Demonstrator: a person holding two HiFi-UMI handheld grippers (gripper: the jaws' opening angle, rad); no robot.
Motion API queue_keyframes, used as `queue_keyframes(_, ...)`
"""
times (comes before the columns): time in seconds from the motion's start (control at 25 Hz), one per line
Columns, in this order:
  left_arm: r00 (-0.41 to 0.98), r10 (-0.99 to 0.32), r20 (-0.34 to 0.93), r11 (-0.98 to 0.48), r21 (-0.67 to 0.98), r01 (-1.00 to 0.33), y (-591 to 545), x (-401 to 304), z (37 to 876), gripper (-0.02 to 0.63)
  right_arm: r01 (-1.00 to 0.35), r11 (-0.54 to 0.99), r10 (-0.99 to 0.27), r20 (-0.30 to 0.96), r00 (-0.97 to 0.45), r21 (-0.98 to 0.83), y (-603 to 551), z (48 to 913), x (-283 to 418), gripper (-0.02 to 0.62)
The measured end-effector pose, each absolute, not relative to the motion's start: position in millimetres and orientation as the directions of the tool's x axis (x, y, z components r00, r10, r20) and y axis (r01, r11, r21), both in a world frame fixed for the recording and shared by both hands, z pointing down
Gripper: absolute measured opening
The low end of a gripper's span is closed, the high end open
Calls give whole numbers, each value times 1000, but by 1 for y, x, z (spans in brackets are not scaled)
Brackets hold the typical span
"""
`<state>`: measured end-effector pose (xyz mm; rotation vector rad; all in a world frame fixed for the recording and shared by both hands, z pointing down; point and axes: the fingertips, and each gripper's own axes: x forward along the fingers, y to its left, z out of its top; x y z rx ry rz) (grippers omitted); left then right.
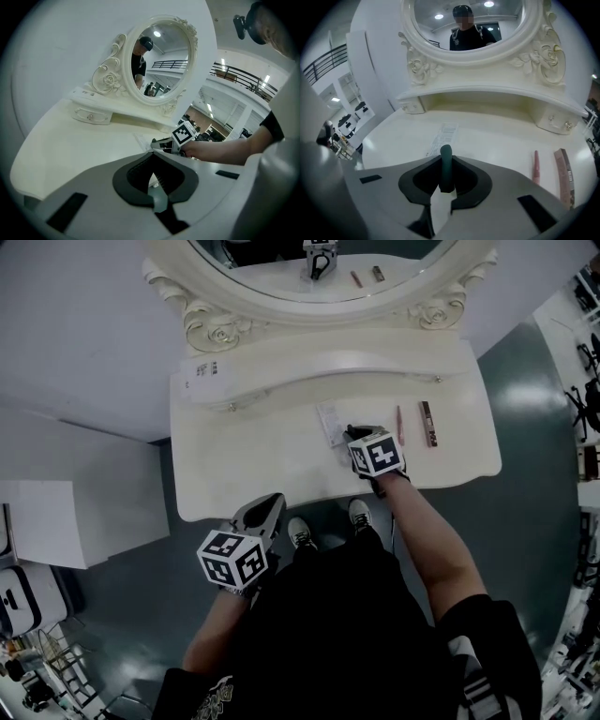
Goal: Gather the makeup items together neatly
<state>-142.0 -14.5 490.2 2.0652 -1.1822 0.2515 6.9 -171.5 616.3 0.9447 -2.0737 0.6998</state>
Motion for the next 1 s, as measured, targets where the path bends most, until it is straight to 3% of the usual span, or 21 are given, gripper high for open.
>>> queue_keyframes(0.2, 581, -653, 486, -336, 501, -797, -20, -133, 490, 8, -746, 627, -382, 747, -544, -222, -150, 604, -24, 66)
queue_keyframes(0.44, 607, -633, 481, -363, 508, -781, -25, -122, 491, 8, -925, 378, -619, 731, -288, -44, -188, 594, 58, 63)
queue_keyframes(0.6, 608, -628, 486, -362, 508, -781, -26, -122, 492, 8, -944, 328, -610, 772, -177, 42, -200, 608, 95, 63)
queue_keyframes(0.76, 603, -627, 494, -352, 511, -784, -28, -125, 495, 8, -940, 339, -570, 803, -177, 33, -203, 617, 102, 64)
queue_keyframes(1.0, 608, -621, 496, -352, 516, -781, -29, -123, 498, 8, -924, 381, -543, 803, -246, -25, -203, 618, 87, 172)
